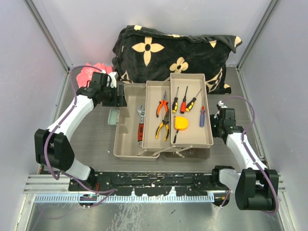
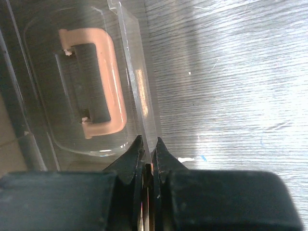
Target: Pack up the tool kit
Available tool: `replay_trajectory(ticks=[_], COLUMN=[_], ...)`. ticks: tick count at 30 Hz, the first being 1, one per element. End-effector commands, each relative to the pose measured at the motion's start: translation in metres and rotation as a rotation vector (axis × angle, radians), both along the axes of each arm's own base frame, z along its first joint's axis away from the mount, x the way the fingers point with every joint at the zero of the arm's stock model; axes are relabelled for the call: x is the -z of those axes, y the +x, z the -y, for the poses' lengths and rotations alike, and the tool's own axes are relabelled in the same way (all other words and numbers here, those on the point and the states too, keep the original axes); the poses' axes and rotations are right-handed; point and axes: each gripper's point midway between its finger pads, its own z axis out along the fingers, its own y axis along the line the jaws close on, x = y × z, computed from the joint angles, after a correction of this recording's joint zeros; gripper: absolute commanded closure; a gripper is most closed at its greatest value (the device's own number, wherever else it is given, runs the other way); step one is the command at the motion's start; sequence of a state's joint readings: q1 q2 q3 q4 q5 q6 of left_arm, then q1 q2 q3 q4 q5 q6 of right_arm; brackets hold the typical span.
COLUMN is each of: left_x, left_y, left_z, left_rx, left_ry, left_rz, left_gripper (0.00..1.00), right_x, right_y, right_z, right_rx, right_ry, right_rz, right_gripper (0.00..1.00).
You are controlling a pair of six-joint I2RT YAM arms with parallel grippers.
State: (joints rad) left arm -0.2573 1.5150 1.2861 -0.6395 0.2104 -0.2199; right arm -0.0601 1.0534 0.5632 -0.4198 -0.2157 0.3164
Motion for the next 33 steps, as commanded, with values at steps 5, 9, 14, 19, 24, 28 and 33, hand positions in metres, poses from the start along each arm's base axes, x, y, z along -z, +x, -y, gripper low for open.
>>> replay_trajectory(ticks=[5, 9, 14, 19, 24, 28, 33], left_x=[-0.009, -0.007, -0.005, -0.002, 0.001, 0.003, 0.006], left_y=[0.005, 0.004, 0.005, 0.004, 0.004, 0.004, 0.004], left_z=[-0.001, -0.003, -0.008, -0.012, -0.013, -0.016, -0.018], left_rx=[-0.003, -0.010, -0.026, -0.041, -0.046, -0.058, -0.077], left_ry=[-0.034, -0.030, -0.024, -0.028, -0.036, -0.042, -0.068], left_rz=[0.028, 0.022, 0.013, -0.002, -0.016, -0.026, -0.057], left_gripper=[0.33, 0.33, 0.33, 0.33, 0.33, 0.33, 0.33], right_x=[-0.045, -0.075, -0.110, -0.126, -0.132, -0.143, -0.165], right_y=[0.021, 0.025, 0.031, 0.036, 0.039, 0.042, 0.047], right_z=[0.019, 0.023, 0.025, 0.023, 0.019, 0.015, 0.011], right_rx=[0.166, 0.175, 0.167, 0.150, 0.140, 0.136, 0.142], right_ry=[-0.053, -0.076, -0.100, -0.118, -0.154, -0.206, -0.260], right_rz=[0.095, 0.152, 0.203, 0.221, 0.221, 0.232, 0.260], right_gripper=[0.99, 0.99, 0.99, 0.99, 0.99, 0.99, 0.99])
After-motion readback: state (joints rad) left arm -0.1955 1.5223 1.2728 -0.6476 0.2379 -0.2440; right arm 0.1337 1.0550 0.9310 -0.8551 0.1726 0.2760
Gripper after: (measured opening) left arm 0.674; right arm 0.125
